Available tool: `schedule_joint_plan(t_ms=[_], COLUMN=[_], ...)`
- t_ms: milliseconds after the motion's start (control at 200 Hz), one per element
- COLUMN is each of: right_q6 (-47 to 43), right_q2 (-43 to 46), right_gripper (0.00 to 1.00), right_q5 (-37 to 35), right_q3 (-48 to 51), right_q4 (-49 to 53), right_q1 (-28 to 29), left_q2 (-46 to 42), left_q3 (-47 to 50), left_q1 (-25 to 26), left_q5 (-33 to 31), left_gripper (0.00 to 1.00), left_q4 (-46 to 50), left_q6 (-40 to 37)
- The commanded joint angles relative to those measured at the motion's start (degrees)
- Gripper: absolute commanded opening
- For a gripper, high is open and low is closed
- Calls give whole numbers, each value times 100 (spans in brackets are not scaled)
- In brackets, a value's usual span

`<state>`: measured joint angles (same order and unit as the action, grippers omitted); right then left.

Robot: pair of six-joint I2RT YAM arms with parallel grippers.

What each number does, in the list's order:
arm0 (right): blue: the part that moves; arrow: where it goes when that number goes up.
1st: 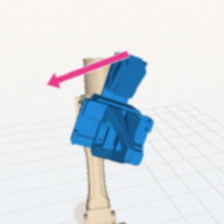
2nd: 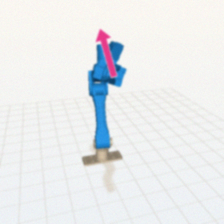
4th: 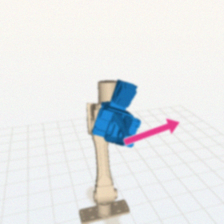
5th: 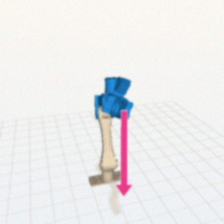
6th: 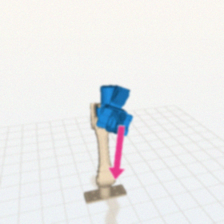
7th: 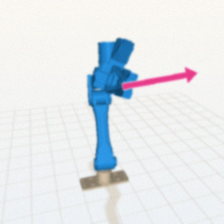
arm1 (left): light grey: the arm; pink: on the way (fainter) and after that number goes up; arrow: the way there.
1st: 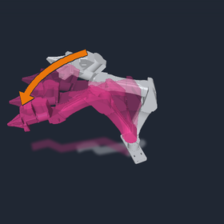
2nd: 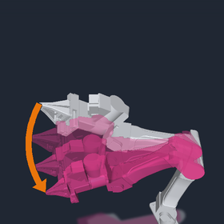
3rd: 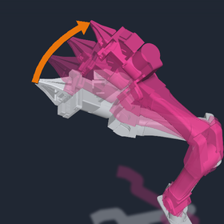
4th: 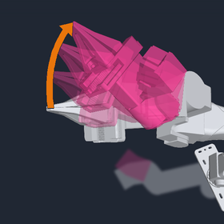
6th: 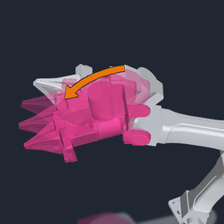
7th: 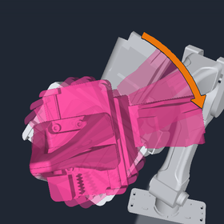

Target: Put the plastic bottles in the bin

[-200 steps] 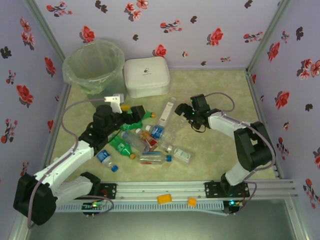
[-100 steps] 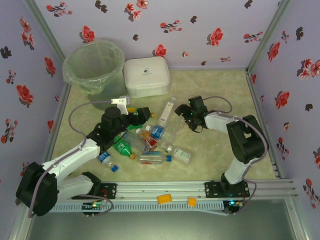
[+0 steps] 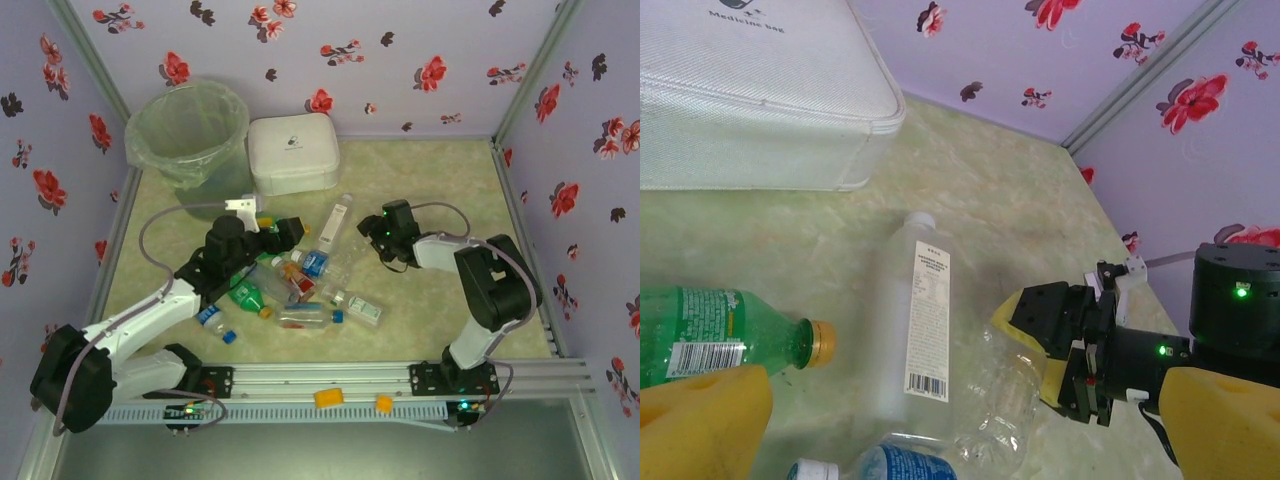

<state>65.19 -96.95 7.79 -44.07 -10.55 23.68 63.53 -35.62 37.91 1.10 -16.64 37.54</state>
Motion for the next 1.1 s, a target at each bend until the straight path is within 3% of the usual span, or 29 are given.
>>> schedule_joint_plan(t_ms=[0, 235, 590, 790, 1095], right_q6=[185, -281, -1446, -1572, -1494], right_q2=[-262, 616, 2020, 2496, 2795], right_gripper=[61, 55, 53, 52, 52], right_q5=[264, 224, 566, 732, 905], right_q3=[117, 11, -680, -833, -778], right_q4=[-656, -232, 926, 1048, 1059], right_q1=[24, -81, -118, -83, -13], left_q2=[-70, 663, 2034, 2370, 2797], left_q3=[-204, -761, -1908, -2492, -2756], left_q1=[58, 54, 248, 541, 551], left_q5=[37, 942, 3116, 3317, 3125], left_gripper=[100, 100, 100, 100, 97], left_q4=[226, 208, 129, 838, 768], left_q6=[-152, -636, -498, -1028, -929])
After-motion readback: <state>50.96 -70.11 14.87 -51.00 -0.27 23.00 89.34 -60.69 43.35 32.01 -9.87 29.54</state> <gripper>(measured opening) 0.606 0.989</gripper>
